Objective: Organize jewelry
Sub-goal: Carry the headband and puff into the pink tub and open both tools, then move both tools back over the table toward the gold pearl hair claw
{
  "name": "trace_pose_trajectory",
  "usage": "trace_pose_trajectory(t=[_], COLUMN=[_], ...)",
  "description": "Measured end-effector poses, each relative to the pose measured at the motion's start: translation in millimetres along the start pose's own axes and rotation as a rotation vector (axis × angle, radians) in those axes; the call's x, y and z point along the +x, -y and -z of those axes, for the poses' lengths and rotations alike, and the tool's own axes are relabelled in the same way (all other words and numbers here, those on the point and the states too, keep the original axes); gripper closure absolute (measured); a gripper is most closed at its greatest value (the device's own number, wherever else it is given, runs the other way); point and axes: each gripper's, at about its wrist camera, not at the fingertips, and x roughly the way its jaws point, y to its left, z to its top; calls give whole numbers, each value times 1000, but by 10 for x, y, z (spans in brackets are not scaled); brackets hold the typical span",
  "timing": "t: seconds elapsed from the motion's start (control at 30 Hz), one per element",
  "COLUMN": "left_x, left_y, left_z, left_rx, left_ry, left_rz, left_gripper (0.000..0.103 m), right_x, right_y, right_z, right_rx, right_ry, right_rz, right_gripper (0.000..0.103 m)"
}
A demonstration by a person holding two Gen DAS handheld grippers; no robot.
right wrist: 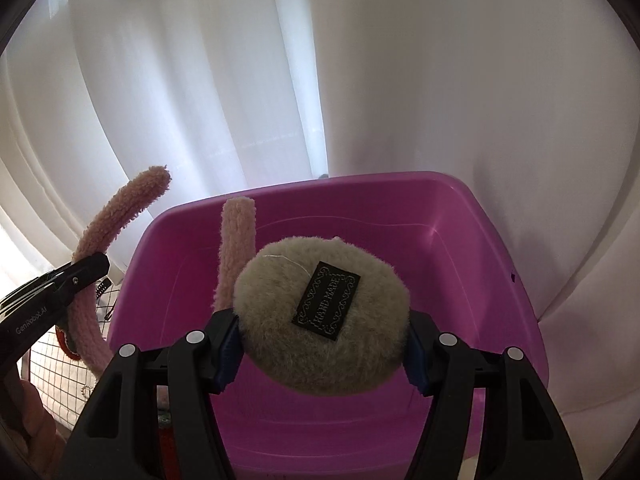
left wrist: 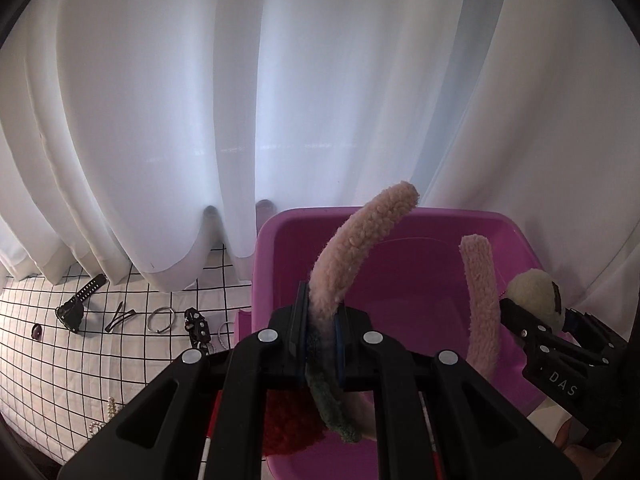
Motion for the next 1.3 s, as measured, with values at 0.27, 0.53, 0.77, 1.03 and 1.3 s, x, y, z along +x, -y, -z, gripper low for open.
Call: trace_pose_trajectory(t=[0.27, 0.53, 0.77, 1.03, 1.3], left_x=[316, 248, 246, 102, -306], left_y=[151, 267, 244, 151, -218], left_z=[35, 34, 30, 27, 151], left_rx=[15, 51, 50, 31, -42], left_ry=[-65, -11, -28, 0, 38], left_rz=[-59, -88, -112, -127, -147], left_gripper=[91, 10, 10, 10, 7], right_x=[297, 438, 338, 192, -17], right_y=[111, 169, 179, 97, -241], right_z=[-45, -101, -140, -143, -27], right_rx=[-25, -40, -34, -34, -73], right_ry=[-76, -104, -61, -42, -21], right_rz=[12, 44, 39, -12, -114], right_gripper=[40, 29, 29, 29, 29])
